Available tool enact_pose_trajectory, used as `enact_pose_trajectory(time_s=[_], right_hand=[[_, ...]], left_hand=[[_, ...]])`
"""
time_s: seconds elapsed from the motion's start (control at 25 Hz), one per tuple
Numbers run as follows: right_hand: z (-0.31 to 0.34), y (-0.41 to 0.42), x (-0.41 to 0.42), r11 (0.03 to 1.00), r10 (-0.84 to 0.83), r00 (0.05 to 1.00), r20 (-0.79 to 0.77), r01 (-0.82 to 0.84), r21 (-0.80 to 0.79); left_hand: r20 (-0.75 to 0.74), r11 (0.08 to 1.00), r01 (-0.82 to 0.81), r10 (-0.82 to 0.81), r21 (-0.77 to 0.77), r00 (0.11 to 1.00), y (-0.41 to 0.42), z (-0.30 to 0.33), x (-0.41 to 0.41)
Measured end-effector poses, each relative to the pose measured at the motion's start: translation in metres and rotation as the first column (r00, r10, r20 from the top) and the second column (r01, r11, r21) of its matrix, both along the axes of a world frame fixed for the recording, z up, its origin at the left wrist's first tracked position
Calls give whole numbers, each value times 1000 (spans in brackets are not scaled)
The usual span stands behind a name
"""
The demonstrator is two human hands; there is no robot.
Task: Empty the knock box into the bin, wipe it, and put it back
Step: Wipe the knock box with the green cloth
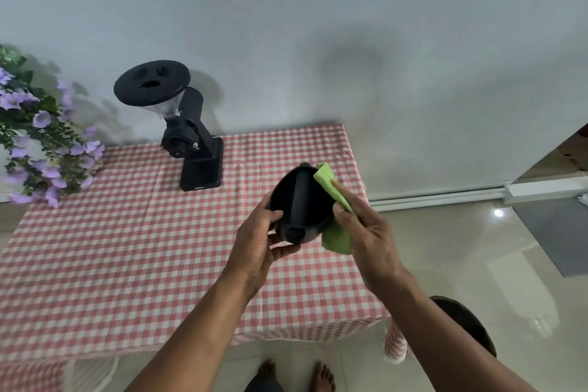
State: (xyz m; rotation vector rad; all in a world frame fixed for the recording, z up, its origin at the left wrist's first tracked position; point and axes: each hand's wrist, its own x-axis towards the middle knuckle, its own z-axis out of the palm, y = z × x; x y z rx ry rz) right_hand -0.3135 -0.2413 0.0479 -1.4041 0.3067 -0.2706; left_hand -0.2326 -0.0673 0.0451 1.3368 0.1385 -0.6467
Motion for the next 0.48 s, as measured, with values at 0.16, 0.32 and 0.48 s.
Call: enact_pose_trajectory(time_s=[0.16,0.32,0.48], right_hand=[[3,-15,8,999,20,999,-26,-19,35],[-13,-3,-16,999,44,999,-29,-43,21],[-28,-6,-21,998,-9,997,-78,13,55]], left_hand=[[11,997,52,-52,49,999,-1,-1,0],[-50,996,-85,85,-3,995,-5,-10,-3],[-70,999,-32,33,17,997,-7,-20,-9]])
